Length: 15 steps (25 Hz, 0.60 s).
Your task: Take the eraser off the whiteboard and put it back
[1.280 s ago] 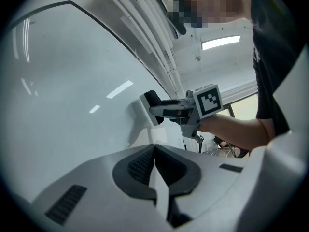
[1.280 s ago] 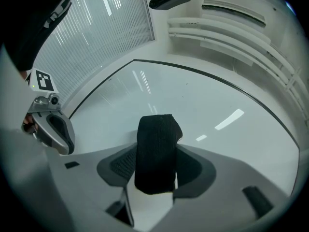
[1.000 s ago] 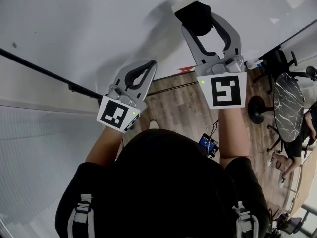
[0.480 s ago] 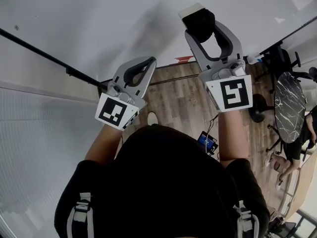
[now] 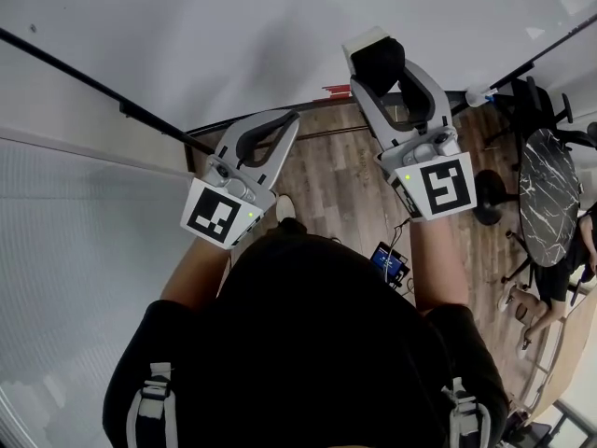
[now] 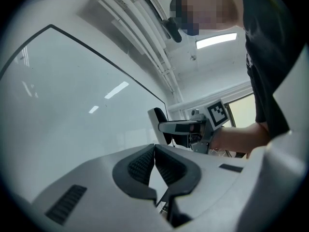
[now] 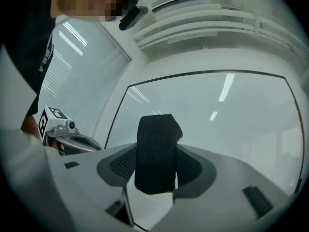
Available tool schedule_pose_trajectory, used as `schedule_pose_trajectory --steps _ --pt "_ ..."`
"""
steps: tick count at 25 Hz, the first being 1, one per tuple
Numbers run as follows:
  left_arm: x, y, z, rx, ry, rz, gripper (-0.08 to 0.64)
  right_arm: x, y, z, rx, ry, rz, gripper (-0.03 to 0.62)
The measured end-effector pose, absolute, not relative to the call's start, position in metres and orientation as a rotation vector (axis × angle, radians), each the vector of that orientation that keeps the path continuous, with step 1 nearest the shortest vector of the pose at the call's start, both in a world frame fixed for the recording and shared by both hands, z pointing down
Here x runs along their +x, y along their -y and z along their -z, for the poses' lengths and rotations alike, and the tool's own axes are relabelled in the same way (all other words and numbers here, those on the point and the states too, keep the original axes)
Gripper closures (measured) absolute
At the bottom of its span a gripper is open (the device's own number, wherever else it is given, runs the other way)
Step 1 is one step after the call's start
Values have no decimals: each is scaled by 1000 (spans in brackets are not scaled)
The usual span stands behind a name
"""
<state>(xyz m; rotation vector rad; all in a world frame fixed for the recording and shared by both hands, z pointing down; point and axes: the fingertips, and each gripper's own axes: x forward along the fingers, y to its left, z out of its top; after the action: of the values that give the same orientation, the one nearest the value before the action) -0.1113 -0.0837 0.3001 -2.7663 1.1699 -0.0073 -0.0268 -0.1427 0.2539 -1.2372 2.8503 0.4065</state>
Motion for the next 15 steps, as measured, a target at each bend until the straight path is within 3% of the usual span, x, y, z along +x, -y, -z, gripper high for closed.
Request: schedule_pose_trajectory --steps 15 --pt "-104 25 -346 -2785 -1264 68 555 -10 66 -324 -1070 -2842 -73 370"
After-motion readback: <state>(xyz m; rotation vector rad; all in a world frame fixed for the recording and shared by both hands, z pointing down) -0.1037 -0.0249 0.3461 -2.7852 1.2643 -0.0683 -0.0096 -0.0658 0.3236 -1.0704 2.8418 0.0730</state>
